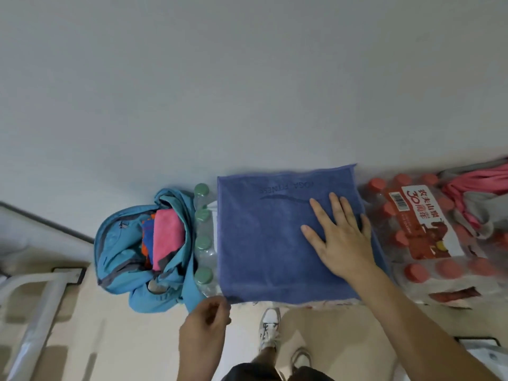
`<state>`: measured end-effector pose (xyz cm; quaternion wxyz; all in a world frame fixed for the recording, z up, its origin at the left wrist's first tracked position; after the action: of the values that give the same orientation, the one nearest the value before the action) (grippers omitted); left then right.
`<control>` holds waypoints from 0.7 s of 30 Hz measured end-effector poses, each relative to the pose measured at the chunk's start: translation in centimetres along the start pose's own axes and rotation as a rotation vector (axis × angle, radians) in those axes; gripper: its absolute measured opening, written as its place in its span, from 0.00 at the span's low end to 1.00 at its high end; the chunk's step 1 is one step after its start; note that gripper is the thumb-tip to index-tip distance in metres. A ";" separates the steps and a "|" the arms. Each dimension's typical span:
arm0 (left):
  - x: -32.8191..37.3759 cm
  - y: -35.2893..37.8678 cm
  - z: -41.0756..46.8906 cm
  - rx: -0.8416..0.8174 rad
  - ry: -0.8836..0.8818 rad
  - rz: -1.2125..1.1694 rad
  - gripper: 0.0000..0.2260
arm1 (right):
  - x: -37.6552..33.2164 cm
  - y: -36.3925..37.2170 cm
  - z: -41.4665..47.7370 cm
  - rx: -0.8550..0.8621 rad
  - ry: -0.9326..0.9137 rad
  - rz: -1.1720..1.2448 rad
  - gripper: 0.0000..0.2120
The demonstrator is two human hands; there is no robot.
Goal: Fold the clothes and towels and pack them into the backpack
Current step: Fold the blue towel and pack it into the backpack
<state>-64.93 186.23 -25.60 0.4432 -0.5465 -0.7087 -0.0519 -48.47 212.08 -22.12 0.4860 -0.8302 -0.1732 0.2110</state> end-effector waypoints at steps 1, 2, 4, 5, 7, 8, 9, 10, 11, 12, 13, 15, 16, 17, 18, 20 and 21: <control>-0.8 0.8 -0.1 -0.010 -0.014 -0.071 0.02 | 0.0 -0.3 -0.5 0.025 -0.019 0.049 0.33; -1.4 1.4 -0.3 -0.011 -0.022 -0.167 0.04 | 0.2 -0.5 -1.4 0.087 -0.037 0.127 0.32; -1.9 2.1 -0.3 0.012 -0.007 -0.372 0.07 | 1.3 -0.9 -4.4 0.301 -0.040 0.373 0.27; -1.9 2.3 -0.3 0.026 0.004 -0.443 0.07 | 2.2 -0.8 -6.1 0.407 -0.024 0.529 0.23; -1.9 2.6 -0.2 0.031 0.018 -0.525 0.07 | 4.0 0.6 -9.7 0.507 0.046 0.880 0.15; -2.0 2.7 0.0 0.021 0.031 -0.557 0.07 | 4.9 1.8 -11.3 0.511 0.109 1.057 0.12; -2.0 2.7 0.1 0.006 0.042 -0.586 0.08 | 5.6 3.1 -12.5 0.508 0.180 1.215 0.11; -2.1 2.7 0.2 -0.014 0.049 -0.603 0.08 | 6.3 4.4 -13.3 0.488 0.241 1.348 0.11; -2.0 2.8 0.3 -0.039 0.051 -0.609 0.08 | 6.9 5.7 -13.7 0.435 0.280 1.456 0.12; -2.0 2.9 0.3 -0.068 0.059 -0.609 0.08 | 7.2 6.8 -13.8 0.355 0.299 1.544 0.13; -2.1 2.9 0.3 -0.092 0.065 -0.605 0.08 | 7.4 7.5 -13.7 0.265 0.297 1.614 0.14; -2.5 2.9 0.4 -0.093 0.080 -0.604 0.06 | 7.5 8.3 -13.3 0.123 0.255 1.689 0.13; -2.8 2.8 0.4 -0.078 0.088 -0.613 0.04 | 7.6 8.4 -13.1 0.082 0.230 1.708 0.11; -2.9 2.7 0.3 -0.063 0.098 -0.626 0.04 | 7.6 8.4 -12.8 0.051 0.206 1.725 0.10; -2.9 2.6 0.2 -0.055 0.111 -0.639 0.03 | 7.8 8.4 -12.5 0.028 0.189 1.736 0.09; -2.8 2.3 -0.1 -0.047 0.138 -0.659 0.01 | 8.3 8.5 -12.1 -0.004 0.188 1.742 0.08; -2.6 2.1 -0.3 -0.037 0.148 -0.665 0.04 | 8.6 8.5 -12.0 -0.023 0.190 1.739 0.08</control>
<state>-62.97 184.98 -28.05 0.4423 -0.2881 -0.8130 -0.2459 -34.25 203.54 -25.94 0.1565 -0.6869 0.5608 0.4349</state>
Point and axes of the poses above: each hand's wrist, its own z-axis towards the middle knuckle, its own y-axis out of the palm, x = y × z, the point moved 5 cm from there along z, towards the middle knuckle, and after that the axes turned 15 degrees about -x, right-handed, at the moved point
